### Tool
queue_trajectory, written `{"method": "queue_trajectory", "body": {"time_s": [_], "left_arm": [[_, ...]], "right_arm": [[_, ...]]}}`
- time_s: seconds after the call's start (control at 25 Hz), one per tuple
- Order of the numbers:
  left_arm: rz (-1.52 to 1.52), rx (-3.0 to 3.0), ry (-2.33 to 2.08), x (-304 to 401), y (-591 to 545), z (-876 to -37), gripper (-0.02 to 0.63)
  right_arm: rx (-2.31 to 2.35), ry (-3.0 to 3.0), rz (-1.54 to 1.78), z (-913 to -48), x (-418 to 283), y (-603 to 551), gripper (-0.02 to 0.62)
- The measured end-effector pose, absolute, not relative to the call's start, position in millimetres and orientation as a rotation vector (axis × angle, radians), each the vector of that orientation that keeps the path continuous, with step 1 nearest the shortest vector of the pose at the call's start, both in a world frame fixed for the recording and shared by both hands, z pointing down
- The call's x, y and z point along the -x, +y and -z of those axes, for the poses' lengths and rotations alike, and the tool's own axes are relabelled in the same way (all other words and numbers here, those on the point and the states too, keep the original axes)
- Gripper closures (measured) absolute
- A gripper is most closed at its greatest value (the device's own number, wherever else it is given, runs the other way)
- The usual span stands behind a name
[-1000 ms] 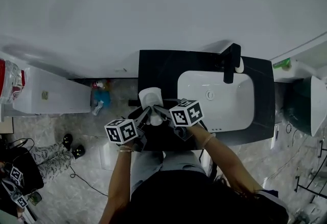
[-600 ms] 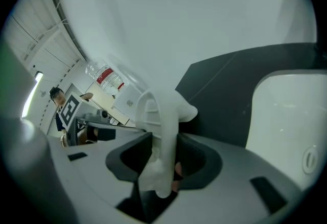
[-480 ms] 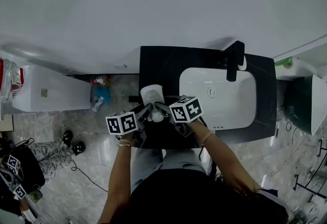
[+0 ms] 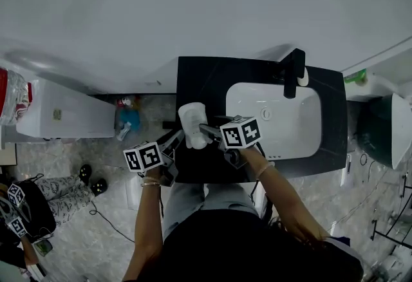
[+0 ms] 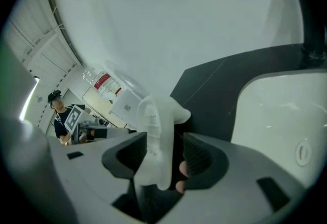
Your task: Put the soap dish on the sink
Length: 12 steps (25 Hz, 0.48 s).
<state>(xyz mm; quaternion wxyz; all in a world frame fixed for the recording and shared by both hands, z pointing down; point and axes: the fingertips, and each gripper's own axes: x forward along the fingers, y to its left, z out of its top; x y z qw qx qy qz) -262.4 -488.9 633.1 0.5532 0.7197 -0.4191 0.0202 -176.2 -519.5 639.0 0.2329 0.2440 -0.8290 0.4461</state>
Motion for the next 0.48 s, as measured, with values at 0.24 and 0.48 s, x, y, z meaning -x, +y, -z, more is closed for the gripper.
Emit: {"method": "queue_trajectory", "body": {"time_s": [0.24, 0.48], "left_arm": [[0.179, -1.740, -1.102, 304, -459, -553, 0.477], [0.488, -1.873, -1.074, 301, -423, -427, 0.505]], "right_arm": [[-0.851, -2.378, -1.158, -572, 137, -523, 0.391], [-1.077, -2.570, -1.027, -464, 112, -508, 0.516]]}}
